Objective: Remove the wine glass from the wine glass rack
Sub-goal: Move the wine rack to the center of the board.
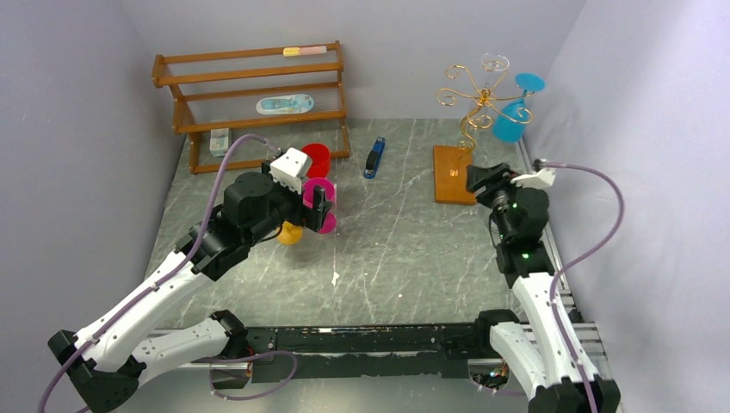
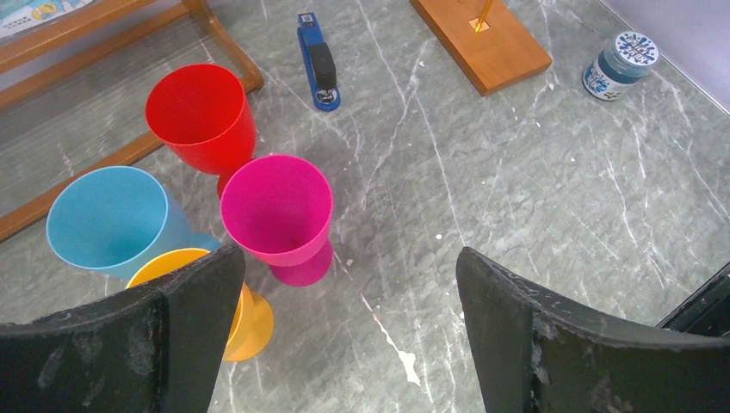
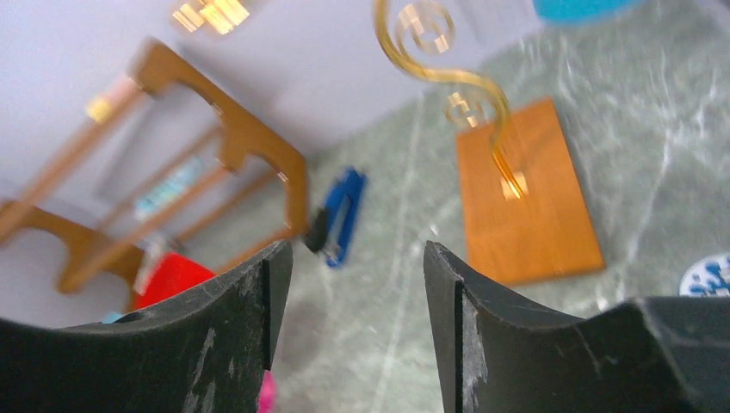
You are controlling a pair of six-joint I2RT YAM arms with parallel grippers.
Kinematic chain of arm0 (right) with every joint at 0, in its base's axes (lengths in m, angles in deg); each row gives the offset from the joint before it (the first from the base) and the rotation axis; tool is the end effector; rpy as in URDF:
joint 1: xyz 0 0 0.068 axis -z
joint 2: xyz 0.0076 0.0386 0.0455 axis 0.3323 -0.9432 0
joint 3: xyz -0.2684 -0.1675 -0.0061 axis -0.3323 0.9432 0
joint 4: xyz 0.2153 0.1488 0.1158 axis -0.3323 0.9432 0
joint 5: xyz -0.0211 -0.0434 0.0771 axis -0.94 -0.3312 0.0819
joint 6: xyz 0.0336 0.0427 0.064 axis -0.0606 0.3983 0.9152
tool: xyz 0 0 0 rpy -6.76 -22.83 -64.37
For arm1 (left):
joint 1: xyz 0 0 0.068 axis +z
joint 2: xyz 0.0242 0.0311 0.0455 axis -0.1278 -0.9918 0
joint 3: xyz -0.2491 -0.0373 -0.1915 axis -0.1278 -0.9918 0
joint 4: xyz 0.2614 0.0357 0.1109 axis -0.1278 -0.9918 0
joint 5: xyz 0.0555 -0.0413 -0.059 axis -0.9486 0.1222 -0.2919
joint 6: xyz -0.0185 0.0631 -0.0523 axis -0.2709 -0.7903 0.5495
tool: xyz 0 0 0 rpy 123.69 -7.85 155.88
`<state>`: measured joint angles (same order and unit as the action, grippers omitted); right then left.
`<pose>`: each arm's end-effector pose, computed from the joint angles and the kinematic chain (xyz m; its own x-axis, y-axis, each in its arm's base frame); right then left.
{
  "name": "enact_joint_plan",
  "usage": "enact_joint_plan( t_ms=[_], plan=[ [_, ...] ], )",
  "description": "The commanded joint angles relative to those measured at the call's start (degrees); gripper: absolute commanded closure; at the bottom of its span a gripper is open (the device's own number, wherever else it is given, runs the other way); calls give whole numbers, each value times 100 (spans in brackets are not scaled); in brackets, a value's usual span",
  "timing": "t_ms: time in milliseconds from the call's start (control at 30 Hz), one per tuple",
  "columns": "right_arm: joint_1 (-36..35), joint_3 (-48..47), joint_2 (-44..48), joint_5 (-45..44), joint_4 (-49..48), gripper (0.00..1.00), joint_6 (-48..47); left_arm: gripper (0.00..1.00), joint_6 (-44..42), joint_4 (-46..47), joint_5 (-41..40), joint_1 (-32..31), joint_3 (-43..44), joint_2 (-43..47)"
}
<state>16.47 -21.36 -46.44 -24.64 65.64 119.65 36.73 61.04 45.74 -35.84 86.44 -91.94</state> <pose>0.2273 0.0099 0.3170 -0.0943 0.5482 -0.8310 0.0285 0.8359 0.5482 0.1837 -0.1563 0.4040 -0.2852 0.1055 -0.9527 0.5341 0.8428 -0.0665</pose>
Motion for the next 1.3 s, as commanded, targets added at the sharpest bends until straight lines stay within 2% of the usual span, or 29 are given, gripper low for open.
enact_joint_plan(
  t_ms=[0, 167, 433, 533, 733, 867, 1000, 1267],
  plan=[
    [48, -989, 377, -359, 917, 39, 621, 3, -26, -62, 22, 35, -57, 46],
    [48, -2149, 110, -225, 1584, 39, 953, 3, -13, -56, 31, 33, -68, 19],
    [48, -3117, -1040, 178, 1874, 37, 1688, 3, 16, -27, 73, 38, -65, 19],
    [48, -3224, -1341, 317, 1755, 37, 1868, 3, 3, -75, 21, 32, -50, 48],
    [48, -3256, -1595, -109, 1682, 37, 1938, 3, -2, -68, -13, 30, -78, 79],
    [47, -3089, -1613, -447, 1280, 43, 1975, 3, -2, -44, 11, 37, -85, 30],
    [48, -2709, -1602, -830, 459, 50, 2197, 3, 7, 23, 113, 34, -68, -41],
    [40, -2963, -2203, -824, 258, 52, 2416, 3, 20, -95, 8, 37, -46, 39]
  ],
)
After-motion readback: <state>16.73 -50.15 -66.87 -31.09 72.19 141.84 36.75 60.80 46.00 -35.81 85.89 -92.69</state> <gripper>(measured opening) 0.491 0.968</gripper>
